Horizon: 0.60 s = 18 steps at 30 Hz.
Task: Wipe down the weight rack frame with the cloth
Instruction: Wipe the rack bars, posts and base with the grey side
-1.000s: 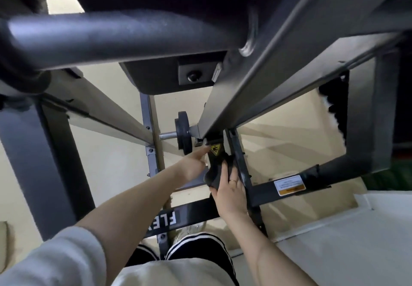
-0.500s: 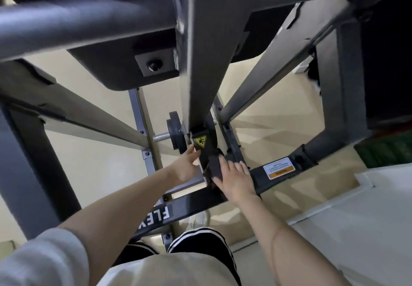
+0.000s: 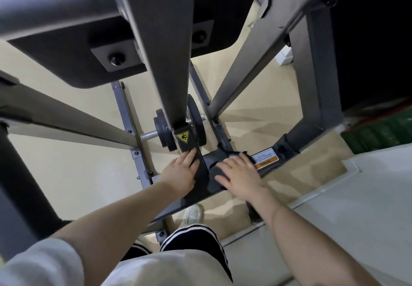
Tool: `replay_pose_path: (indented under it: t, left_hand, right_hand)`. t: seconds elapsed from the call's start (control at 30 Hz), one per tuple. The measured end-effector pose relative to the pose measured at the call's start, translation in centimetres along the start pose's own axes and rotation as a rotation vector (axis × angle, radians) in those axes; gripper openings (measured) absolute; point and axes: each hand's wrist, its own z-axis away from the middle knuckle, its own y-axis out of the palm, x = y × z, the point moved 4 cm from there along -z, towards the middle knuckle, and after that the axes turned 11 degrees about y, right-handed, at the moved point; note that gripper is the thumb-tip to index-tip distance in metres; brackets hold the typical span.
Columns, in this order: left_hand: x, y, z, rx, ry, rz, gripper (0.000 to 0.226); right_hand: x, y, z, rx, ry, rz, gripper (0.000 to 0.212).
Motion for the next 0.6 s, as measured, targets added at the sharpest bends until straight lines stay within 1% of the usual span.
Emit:
replay_pose_path:
  t: [0.07,0.13,0.23,0.33,0.4,0.47,0.5,0.53,0.57,0.6]
  left_hand:
    - [-0.3,-0.5,-0.3,-0.05,-0.005,-0.037,0.069]
    - [-0.4,-0.6,-0.7,-0.059,-0.014,-0.085,0.076]
    - [0.2,-0.1,-1.1,-0.021,-0.049,-0.123,0.092]
    - [1.1,0.0,-1.2,0.004,-0.053,-0.059,0.096]
    - [1.5,-0.1,-1.1,0.008,-0.032,-0.003,0.095]
    - [1.9,-0.4,-1.0,0.022,-0.002,0.031,0.089]
    - [2.1,-0.6,-1.0,0.029,0.007,0.049,0.085]
    - [2.2,-0.9,-0.9,0.031,0.013,0.071,0.08]
    - [2.4,-1.1,-0.9,0.028,0.024,0.084,0.075]
    - [2.6,-1.4,-1.0,0.023,0.042,0.078,0.073]
  right_hand:
    - [-3.7,-0.7,-0.6,-0.024,0.149,0.04,0.049]
    - [-6.5,-1.1,-1.3,-0.04,0.296,0.079,0.049]
    - [-6.8,-0.8,-2.6,-0.054,0.356,0.068,0.052]
    - [-4.4,-0.6,-1.8,-0.19,0.362,-0.011,0.06]
    - [-1.2,-0.2,-0.8,-0.228,0.323,-0.073,0.059]
    - [2.5,0.9,-0.2,-0.177,0.267,-0.11,0.06]
    - [4.2,1.0,0.2,-0.135,0.261,-0.141,0.057]
    - [5.2,1.1,0.4,-0.123,0.263,-0.171,0.05]
    - [5.7,1.2,0.5,-0.129,0.271,-0.178,0.042]
    - [5.7,1.4,0.6,-0.176,0.292,-0.165,0.04]
